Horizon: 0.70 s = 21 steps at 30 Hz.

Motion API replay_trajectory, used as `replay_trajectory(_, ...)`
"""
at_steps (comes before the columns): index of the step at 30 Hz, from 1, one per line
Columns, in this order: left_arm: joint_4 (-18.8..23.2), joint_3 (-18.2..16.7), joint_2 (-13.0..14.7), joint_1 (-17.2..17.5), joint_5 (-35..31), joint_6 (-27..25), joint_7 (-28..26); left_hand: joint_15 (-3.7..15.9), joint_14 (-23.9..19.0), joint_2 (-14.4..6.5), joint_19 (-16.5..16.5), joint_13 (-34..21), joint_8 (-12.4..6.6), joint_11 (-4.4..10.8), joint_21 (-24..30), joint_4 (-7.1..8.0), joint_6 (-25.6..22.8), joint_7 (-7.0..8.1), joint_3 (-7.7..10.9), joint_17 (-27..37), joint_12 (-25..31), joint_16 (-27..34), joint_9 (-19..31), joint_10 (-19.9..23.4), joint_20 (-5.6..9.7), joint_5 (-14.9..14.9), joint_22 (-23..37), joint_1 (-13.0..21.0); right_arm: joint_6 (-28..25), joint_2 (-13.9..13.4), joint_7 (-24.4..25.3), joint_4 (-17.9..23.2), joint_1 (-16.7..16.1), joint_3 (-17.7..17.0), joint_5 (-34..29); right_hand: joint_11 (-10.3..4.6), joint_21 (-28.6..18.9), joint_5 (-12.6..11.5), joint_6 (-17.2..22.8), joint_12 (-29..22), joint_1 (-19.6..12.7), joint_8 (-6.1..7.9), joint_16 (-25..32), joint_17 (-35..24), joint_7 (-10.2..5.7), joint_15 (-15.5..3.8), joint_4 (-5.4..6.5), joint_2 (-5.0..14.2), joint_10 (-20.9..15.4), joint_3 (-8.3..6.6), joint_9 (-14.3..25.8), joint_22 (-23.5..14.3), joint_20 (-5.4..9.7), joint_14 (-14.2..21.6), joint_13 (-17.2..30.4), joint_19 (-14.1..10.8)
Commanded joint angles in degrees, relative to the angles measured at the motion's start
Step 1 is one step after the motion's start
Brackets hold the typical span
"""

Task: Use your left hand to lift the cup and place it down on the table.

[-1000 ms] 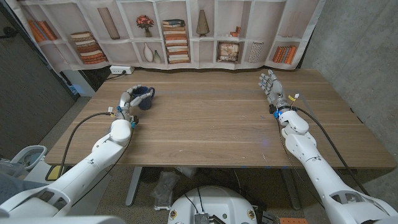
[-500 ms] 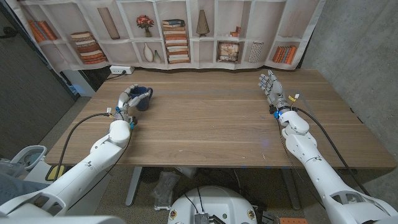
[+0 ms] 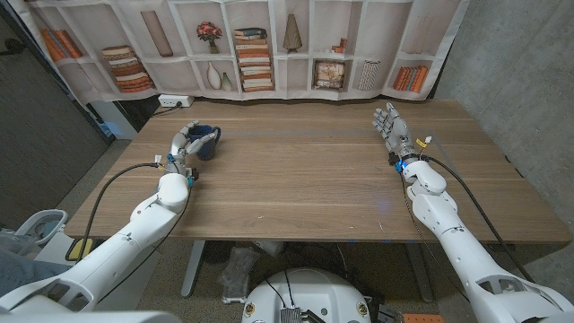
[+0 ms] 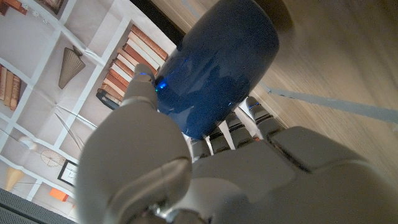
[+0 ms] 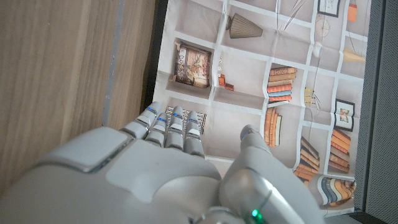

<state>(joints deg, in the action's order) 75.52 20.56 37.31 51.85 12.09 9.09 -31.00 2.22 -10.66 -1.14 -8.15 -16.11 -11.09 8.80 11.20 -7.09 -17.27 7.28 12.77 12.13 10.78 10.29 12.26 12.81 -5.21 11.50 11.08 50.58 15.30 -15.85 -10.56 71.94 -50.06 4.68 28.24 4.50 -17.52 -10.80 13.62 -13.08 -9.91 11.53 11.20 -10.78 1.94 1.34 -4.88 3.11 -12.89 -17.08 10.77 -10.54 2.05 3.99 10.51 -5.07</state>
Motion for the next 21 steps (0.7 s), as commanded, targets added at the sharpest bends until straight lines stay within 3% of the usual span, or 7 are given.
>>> replay_trajectory(1, 0.1, 0.3, -0.1, -0.2, 0.0, -0.5, 0.8, 1.74, 1.5, 0.4, 0.9, -0.1, 0.18, -0.08, -0.2, 3.04, 0.9, -0.07, 2.58, 0.2, 0.0, -0.1, 0.1, -1.4, -0.19, 0.4, 0.3, -0.5, -0.2, 0.0, -0.2, -0.4, 0.0, -0.2, 0.1, -0.05, 0.2, 0.1, 0.3, 0.3, 0.2, -0.25, -0.1, -0.2, -0.11, 0.06, -0.22, 0.45, -0.6, 0.00, 0.1, -0.1, 1.27, 0.7, 0.4, -0.3)
replay_trajectory(21, 1.3, 0.2, 0.2, 0.6, 0.5, -2.0, 1.0, 0.16, 6.4, 1.8, 4.7, -0.1, 0.62, -1.15, -0.2, 3.58, 6.3, -0.44, 1.19, 0.1, 0.1, 0.0, 0.0, -6.3, -0.66, 1.2, 0.3, -2.6, -0.6, -0.2, -0.7, -0.5, 0.0, -0.5, 0.2, -0.01, 0.5, 0.1, 0.2, 0.3, 0.2, -0.26, -0.1, -0.2, -0.17, 0.09, -0.27, 0.48, -0.7, 0.00, 0.1, -0.1, 1.12, 0.7, 0.4, -0.4)
